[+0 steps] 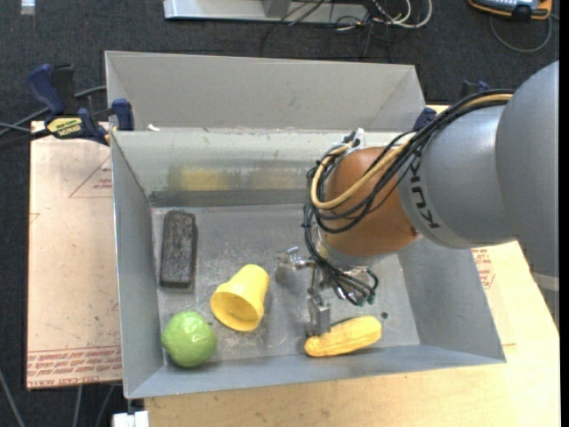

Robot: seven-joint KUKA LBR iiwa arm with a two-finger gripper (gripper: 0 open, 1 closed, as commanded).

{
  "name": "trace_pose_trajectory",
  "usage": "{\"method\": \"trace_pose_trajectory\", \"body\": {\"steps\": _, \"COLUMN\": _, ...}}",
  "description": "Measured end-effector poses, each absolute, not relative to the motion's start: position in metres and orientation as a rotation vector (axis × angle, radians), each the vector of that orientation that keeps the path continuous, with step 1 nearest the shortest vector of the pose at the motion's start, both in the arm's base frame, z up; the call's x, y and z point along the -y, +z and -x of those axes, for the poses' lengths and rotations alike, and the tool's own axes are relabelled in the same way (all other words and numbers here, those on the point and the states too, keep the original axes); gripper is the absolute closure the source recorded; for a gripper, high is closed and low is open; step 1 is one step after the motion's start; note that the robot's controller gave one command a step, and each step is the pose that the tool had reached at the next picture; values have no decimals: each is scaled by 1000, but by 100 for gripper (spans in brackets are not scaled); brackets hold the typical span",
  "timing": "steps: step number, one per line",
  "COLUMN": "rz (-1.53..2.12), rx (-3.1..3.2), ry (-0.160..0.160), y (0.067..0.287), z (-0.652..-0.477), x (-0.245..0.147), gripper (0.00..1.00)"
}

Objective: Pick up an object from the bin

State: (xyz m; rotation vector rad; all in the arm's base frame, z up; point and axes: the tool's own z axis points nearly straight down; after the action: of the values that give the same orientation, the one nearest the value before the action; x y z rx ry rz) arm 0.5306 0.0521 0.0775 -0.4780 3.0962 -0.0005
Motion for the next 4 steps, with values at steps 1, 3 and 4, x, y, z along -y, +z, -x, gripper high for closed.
{"method": "trace_pose_trajectory", "body": {"steps": 1, "rz": 384, "rx": -3119, "ry": 7, "y": 74, "z": -501, "x": -74, "gripper": 0}}
{"method": "trace_pose_trajectory", "body": {"steps": 3, "rz": 474, "rx": -3107, "ry": 9, "y": 97, "z": -545, "x": -110, "gripper": 0}}
{"method": "trace_pose_trajectory", "body": {"steps": 4, "rz": 493, "rx": -3096, "ry": 4, "y": 120, "z": -565, "x": -127, "gripper": 0}}
